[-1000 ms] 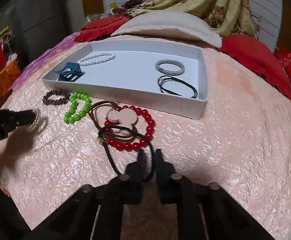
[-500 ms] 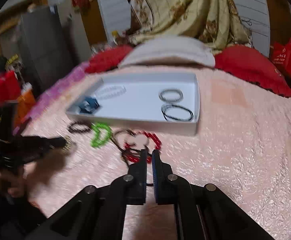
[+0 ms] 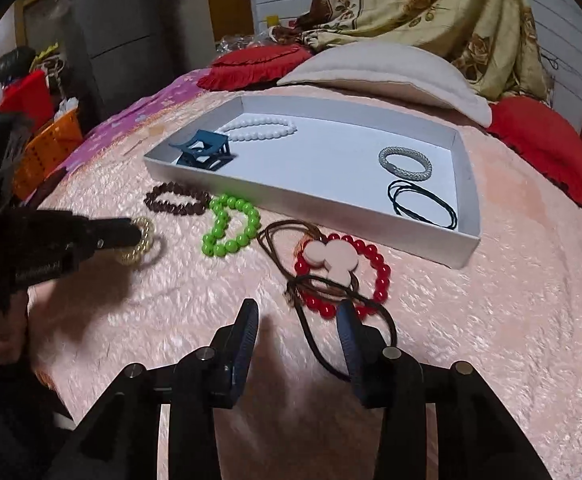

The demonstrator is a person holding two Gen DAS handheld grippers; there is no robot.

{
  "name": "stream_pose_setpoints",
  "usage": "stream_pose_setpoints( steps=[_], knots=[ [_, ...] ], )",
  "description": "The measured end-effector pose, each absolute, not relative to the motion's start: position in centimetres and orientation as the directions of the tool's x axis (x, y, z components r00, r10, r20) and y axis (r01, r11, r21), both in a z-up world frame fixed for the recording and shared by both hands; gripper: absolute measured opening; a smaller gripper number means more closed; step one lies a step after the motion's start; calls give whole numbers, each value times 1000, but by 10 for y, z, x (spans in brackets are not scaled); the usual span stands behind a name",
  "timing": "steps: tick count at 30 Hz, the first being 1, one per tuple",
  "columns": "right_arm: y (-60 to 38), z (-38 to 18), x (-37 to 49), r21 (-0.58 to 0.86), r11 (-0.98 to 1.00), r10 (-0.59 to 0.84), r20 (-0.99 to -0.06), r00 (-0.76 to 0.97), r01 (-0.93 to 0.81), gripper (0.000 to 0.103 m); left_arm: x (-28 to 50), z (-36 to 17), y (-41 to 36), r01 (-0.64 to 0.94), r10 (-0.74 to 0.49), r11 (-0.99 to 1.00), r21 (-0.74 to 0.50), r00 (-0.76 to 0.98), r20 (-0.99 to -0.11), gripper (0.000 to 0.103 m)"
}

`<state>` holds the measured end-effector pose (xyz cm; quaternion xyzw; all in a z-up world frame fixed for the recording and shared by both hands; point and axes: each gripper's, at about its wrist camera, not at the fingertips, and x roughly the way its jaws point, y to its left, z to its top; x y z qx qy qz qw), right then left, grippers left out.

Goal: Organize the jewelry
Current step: 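Grasp the black elastic hair tie with the right gripper while the left gripper holds the gold coil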

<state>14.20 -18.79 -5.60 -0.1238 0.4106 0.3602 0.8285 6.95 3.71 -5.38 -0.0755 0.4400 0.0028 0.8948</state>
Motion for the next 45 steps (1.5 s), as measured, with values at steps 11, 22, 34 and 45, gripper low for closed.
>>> stream_pose_setpoints(
  steps=[11, 22, 34, 45],
  knots=[
    [-185, -56, 138, 97, 724, 476, -787, 393, -683, 37, 68, -52, 42, -82, -69, 985, -152, 617, -784, 8],
    [-155, -67, 151, 74, 716, 464, -793, 394, -694, 27, 69, -54, 40, -85, -73, 984, -156, 611, -788, 8],
    [-161, -62, 148, 61, 723, 465, -780, 420, -688, 5, 67, -52, 40, -81, -76, 984, -161, 625, -777, 8],
    [-190, -20, 116, 138, 720, 578, -663, 476, -680, 5, 60, -39, 22, -59, -55, 991, -123, 650, -758, 8]
  ],
)
